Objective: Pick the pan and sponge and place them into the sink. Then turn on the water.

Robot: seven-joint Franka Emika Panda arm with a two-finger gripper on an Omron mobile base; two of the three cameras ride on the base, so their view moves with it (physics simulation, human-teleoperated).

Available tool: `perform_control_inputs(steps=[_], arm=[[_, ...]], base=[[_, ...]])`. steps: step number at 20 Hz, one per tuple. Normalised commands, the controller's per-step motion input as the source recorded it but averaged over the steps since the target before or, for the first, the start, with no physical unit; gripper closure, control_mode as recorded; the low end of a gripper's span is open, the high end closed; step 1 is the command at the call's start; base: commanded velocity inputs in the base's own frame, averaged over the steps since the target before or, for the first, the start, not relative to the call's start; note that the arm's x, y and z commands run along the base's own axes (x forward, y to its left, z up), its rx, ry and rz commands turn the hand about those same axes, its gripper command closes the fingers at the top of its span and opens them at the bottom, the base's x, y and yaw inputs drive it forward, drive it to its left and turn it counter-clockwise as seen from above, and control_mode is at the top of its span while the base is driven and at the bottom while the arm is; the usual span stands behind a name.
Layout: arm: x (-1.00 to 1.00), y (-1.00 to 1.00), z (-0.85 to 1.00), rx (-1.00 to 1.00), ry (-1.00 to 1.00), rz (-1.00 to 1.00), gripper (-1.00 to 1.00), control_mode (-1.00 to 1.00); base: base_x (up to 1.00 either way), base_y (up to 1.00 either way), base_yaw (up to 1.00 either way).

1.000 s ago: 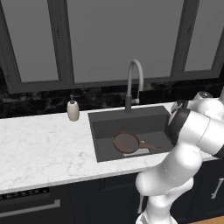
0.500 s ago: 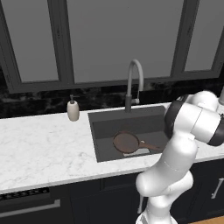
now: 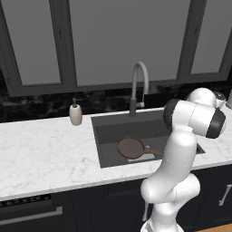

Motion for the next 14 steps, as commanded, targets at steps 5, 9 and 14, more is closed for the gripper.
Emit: perform_control_inputs(steps=[5, 9, 14], arm=[[0.08, -0.20, -0.12, 0.00, 0.00, 0.00, -1.00, -1.00], [0.03, -0.01, -0.18, 0.00, 0.00, 0.00, -1.00, -1.00], [0.08, 0.00, -0.20, 0.00, 0.00, 0.00, -1.00, -1.00]], base=[[0.00, 0.00, 0.00], [0.00, 0.00, 0.00], [0.00, 0.00, 0.00]])
